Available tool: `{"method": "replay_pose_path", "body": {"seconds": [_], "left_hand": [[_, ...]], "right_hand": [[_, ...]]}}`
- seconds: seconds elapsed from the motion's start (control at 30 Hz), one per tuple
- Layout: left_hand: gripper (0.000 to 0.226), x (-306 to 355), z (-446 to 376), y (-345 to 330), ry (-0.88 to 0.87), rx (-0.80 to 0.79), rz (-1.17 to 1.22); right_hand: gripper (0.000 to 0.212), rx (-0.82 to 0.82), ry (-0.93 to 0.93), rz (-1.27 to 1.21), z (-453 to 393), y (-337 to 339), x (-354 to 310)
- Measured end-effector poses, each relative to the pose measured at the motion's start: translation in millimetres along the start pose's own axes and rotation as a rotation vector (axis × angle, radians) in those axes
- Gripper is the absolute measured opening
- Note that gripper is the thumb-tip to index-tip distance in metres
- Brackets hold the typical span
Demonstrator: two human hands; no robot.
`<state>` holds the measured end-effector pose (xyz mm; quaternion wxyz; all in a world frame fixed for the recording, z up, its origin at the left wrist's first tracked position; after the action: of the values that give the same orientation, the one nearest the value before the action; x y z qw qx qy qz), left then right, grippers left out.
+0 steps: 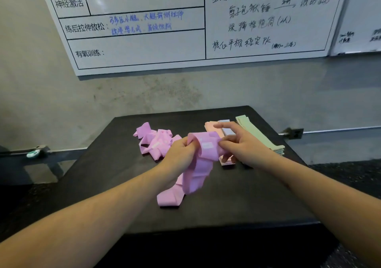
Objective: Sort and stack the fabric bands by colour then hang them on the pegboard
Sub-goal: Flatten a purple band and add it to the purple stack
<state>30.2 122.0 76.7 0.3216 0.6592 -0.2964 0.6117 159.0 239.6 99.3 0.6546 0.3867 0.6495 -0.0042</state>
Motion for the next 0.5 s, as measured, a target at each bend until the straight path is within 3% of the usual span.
{"method": "replay_pose_path", "body": {"seconds": [0.07,0.17,0.3,0.4,0.5], "left_hand": [[0.031,6,13,-2,0.016,0.019,0.024],[0.026,13,26,-2,0.016,0.028,0.029],[0.031,22,43,-4,0.027,0.05,0.059],[0.029,18,52,-4,0.067,0.072,0.109],[0.024,19,59,-8,0.062,0.029,0.079]], "right_hand": [[0.036,0.043,0.005,0.018,17,1,-9],[0.012,0.126,0.06,0.011,37,5,-20],[0.034,0.164,0.131,0.227,54,3,-29],[0.019,0.218,0.259,0.346,57,-1,-40],[0.007,0.233,0.237,0.276,62,5,-49]]}}
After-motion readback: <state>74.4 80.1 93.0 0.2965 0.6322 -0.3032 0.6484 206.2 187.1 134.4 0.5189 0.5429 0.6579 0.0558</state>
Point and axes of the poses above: each hand's wrist, its own z-axis away from the middle knuckle, its own y-axis out of the back of the hand, x = y × z, the point moved 5 cm from there along -z, towards the middle knuckle, and after that the axes turned 9 degrees about z, right-handed, at the moved point
